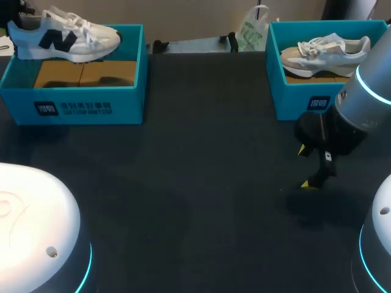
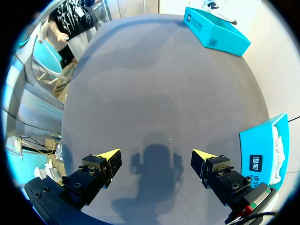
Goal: Take the shoe out of the shoebox, open the shoe tongue, remove and reinsert the insole, then place the shoe into the shoebox
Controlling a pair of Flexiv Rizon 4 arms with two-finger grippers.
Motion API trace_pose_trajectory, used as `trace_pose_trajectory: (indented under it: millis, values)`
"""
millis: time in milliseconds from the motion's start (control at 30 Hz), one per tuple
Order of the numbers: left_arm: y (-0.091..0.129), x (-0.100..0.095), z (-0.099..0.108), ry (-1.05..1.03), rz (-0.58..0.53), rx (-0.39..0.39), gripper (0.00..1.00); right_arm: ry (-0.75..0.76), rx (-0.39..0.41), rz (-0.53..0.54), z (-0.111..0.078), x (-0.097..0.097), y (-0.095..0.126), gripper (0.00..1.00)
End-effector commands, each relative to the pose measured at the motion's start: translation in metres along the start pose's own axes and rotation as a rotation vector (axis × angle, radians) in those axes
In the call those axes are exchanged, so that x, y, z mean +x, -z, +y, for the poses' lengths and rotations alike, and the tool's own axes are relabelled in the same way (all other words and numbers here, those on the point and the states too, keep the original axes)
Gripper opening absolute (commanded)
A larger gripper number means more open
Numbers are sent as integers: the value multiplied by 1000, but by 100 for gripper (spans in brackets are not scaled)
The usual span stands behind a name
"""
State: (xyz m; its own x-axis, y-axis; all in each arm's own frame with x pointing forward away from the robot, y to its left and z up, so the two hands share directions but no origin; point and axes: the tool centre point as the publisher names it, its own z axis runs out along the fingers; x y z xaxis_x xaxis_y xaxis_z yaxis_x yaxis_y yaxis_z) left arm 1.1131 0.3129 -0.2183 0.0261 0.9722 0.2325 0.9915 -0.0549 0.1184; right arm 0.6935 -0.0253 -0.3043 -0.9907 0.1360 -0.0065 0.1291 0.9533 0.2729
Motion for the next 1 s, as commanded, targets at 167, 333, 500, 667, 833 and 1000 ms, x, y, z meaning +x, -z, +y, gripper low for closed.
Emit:
trace_pose_trajectory:
  millis: [167, 333, 500, 667, 833, 1000]
  values:
    - [-27, -10, 2, 13, 10, 4, 0, -1, 1, -2, 0, 1, -1, 100]
    - [-39, -15, 6, 19, 5, 24, 0, -1, 1, -2, 0, 1, -1, 100]
    - [-49, -17, 15, 40, 24, 31, 0, -1, 1, -2, 0, 1, -1, 100]
    - [-57, -24, 13, 22, 48, 23, 0, -1, 1, -2, 0, 1, -1, 100]
    - [-65, -28, 3, 17, 43, 35, 0, -1, 1, -2, 0, 1, -1, 100]
    - [-65, -26, -14, 3, 36, 27, 0, -1, 1, -2, 0, 1, -1, 100]
